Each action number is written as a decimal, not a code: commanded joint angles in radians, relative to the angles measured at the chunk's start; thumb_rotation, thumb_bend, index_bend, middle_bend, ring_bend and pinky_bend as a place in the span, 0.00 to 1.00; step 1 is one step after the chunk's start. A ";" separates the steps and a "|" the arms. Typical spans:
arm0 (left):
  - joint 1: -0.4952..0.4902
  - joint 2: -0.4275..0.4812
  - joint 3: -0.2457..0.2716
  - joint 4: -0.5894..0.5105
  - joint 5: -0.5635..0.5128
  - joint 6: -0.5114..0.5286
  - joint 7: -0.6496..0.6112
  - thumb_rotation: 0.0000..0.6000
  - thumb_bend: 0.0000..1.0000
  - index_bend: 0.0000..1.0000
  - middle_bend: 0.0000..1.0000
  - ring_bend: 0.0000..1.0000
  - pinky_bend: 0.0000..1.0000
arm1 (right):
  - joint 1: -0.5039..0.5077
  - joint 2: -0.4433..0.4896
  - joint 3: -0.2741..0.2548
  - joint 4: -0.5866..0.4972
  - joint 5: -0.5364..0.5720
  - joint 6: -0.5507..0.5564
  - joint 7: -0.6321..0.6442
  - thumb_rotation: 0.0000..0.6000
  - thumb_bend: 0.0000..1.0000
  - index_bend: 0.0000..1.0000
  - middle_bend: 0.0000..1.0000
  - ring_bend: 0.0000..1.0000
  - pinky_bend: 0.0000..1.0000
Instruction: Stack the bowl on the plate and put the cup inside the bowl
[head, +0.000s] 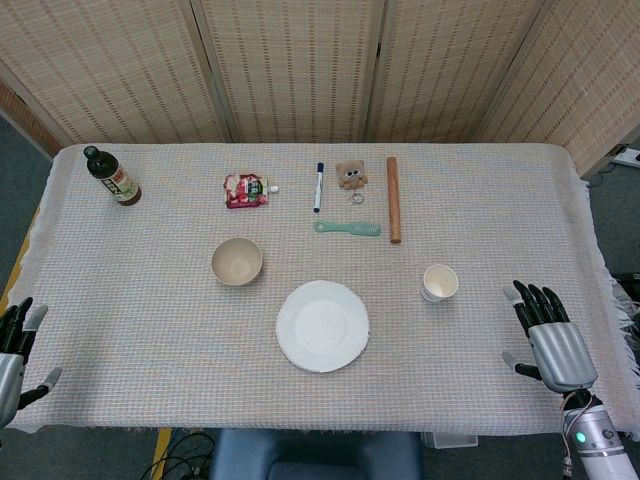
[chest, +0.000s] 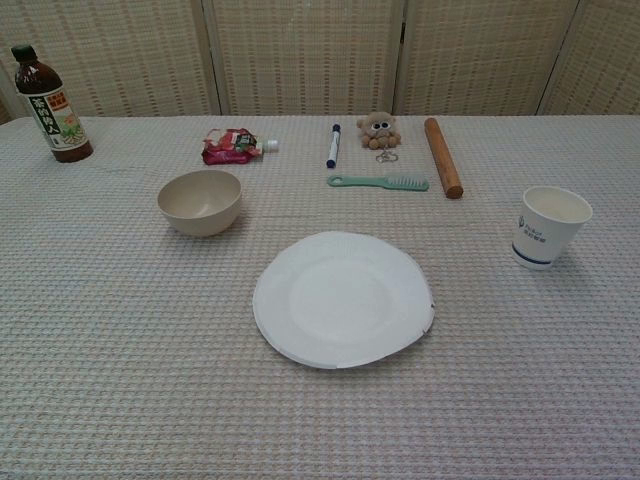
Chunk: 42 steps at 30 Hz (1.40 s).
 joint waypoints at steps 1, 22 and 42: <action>0.000 -0.004 0.001 -0.002 0.004 -0.011 0.009 1.00 0.26 0.00 0.00 0.00 0.19 | -0.001 -0.003 0.002 0.002 -0.001 0.002 0.000 1.00 0.19 0.00 0.00 0.00 0.00; -0.274 0.197 -0.134 -0.248 -0.125 -0.415 0.227 1.00 0.26 0.18 0.11 0.00 0.18 | 0.050 -0.009 0.010 0.037 0.002 -0.078 0.062 1.00 0.19 0.00 0.00 0.00 0.00; -0.534 -0.083 -0.189 -0.094 -0.343 -0.677 0.316 1.00 0.26 0.36 0.12 0.00 0.17 | 0.026 0.065 0.009 0.074 -0.024 -0.020 0.263 1.00 0.19 0.00 0.00 0.00 0.00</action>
